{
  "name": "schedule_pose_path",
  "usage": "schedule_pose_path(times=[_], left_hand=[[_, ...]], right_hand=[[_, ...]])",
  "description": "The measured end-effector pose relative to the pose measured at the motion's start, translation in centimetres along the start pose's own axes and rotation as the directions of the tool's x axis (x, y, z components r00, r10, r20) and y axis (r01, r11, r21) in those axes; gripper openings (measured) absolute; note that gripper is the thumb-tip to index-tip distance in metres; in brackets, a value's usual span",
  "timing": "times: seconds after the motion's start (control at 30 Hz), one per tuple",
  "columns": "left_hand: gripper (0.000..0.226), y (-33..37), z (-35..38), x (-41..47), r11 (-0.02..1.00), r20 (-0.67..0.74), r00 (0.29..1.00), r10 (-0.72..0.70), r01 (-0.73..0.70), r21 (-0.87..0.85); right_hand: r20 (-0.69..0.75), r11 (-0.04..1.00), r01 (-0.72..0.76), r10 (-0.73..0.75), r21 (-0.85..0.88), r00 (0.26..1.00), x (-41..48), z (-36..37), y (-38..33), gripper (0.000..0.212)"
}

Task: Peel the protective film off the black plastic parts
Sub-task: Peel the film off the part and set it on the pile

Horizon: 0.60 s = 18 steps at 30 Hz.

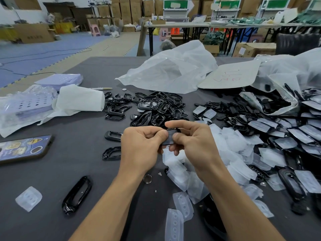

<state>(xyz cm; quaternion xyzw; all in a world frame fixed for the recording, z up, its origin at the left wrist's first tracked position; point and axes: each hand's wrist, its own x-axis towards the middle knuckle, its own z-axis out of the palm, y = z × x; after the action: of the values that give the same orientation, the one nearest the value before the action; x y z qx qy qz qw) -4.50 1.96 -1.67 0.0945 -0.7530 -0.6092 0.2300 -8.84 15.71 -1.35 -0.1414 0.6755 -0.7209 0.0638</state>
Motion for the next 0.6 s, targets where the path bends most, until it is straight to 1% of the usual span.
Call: schedule_pose_path(times=[0.1,0.2,0.27,0.33,0.47,0.53,0.6], left_hand=[[0.026,0.06,-0.05,0.02,1.0,0.008,1.0,0.001,-0.001,-0.007],[0.025,0.19,-0.11,0.03,1.0,0.044,0.999,-0.006,0.008,-0.028],[0.021,0.24,-0.06,0.06,0.999,0.068,0.997,-0.032,0.035,-0.041],[0.018,0.33,-0.11,0.12,0.991,0.09,0.991,-0.095,0.103,-0.088],[0.027,0.2,-0.62,0.33,0.94,0.146,0.963,-0.227,0.256,-0.227],[0.027,0.14,-0.75,0.38,0.932,0.179,0.952,-0.247,0.284,-0.225],[0.019,0.13,-0.68,0.35,0.945,0.203,0.95,-0.237,0.274,-0.179]], right_hand=[[0.002,0.999,-0.008,0.007,0.048,1.0,-0.01,-0.07,-0.09,0.036],[-0.036,0.999,0.031,-0.033,-0.04,0.999,-0.1,0.05,-0.02,0.023],[-0.053,0.998,0.04,-0.043,-0.053,0.998,-0.06,0.02,0.05,0.024],[-0.073,0.997,0.044,-0.049,-0.064,0.996,0.0,-0.15,-0.01,0.027],[-0.13,0.997,0.034,-0.043,-0.068,0.991,0.18,-0.44,-0.21,0.029],[-0.128,0.998,0.033,-0.04,-0.057,0.991,0.19,-0.46,-0.31,0.03],[-0.117,0.997,0.046,-0.053,-0.067,0.992,0.17,-0.38,-0.34,0.029]])
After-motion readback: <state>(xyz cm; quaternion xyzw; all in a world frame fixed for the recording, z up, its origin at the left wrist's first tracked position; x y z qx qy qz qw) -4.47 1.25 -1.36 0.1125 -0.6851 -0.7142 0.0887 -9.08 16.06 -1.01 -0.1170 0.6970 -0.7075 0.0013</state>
